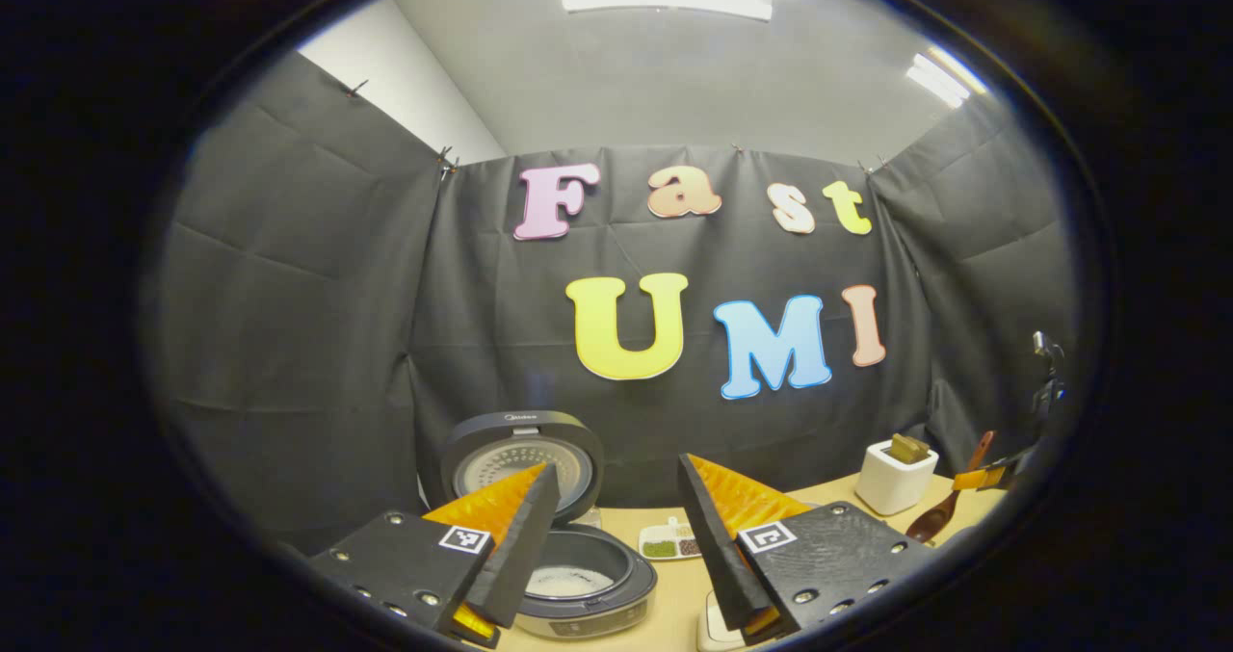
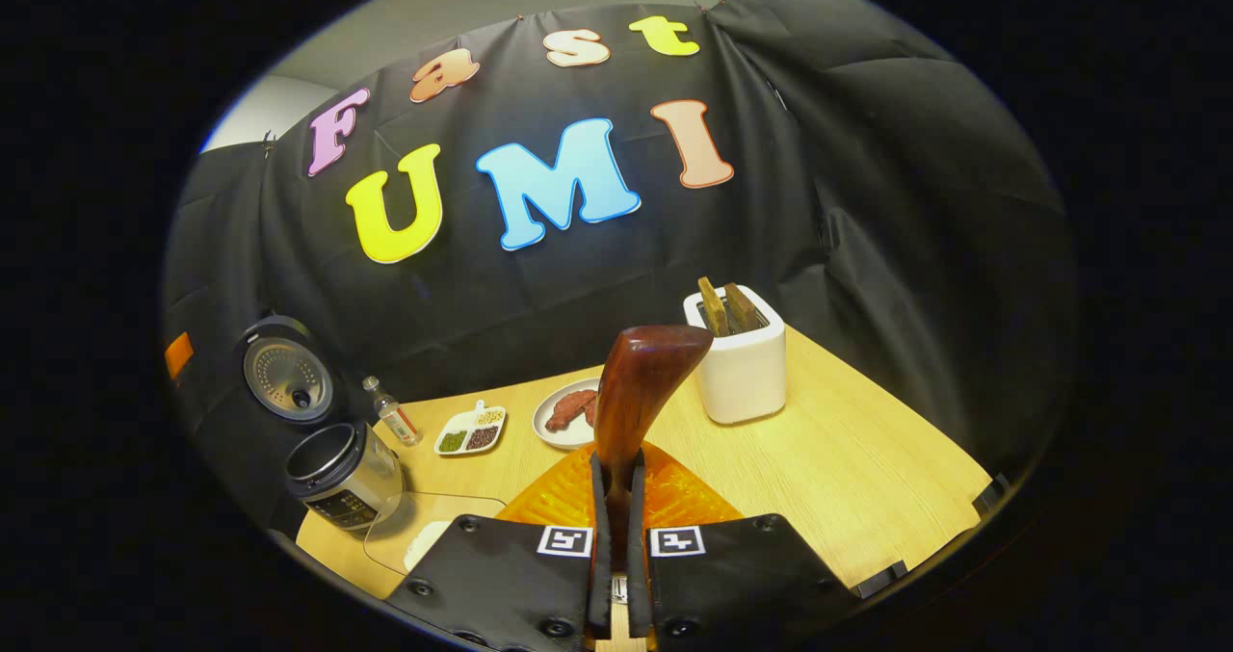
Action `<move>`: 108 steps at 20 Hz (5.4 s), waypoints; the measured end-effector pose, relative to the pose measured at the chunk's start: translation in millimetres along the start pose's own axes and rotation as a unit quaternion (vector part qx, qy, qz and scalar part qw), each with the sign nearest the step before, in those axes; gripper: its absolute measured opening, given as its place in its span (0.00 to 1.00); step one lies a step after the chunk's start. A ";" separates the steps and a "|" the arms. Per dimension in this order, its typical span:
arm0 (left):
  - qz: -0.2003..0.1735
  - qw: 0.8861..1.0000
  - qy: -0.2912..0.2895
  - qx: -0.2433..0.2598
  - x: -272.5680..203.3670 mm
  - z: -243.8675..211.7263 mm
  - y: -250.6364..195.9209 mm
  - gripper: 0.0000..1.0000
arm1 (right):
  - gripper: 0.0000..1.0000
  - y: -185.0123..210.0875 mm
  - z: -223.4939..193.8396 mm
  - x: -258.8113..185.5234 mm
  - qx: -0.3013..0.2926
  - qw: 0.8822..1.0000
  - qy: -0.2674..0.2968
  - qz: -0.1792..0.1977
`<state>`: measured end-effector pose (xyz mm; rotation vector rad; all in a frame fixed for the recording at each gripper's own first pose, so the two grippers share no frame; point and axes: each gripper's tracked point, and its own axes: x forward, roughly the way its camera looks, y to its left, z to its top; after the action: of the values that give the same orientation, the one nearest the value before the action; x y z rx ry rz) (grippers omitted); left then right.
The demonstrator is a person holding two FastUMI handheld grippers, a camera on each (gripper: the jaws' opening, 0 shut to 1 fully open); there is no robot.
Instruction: Close the left gripper, press the button to open the rice cooker; take a wooden spoon from the chopstick holder with the right hand, scoop a spoonful of rice and pour it into the rice cooker, then put the wooden spoon back into the chopstick holder.
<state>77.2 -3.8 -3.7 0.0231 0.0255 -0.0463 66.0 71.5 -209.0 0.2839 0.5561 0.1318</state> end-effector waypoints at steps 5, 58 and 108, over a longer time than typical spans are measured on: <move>0.013 1.000 0.004 0.002 -8.7 0.6 6.8 0.77 | 0.10 -2.8 -28.2 6.8 0.004 1.000 0.028 0.002; 0.037 0.998 0.033 -0.048 236.8 -19.4 132.9 0.77 | 0.98 0.7 50.4 -50.2 -0.085 0.981 -0.116 -0.126; 0.028 0.982 0.181 -0.040 102.6 -206.1 45.1 0.80 | 0.98 -16.3 53.0 -86.3 -0.118 0.987 -0.098 -0.049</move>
<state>176.6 41.4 -211.3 -0.0494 0.3899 0.0150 22.5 26.6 -127.7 0.0366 0.3540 0.0724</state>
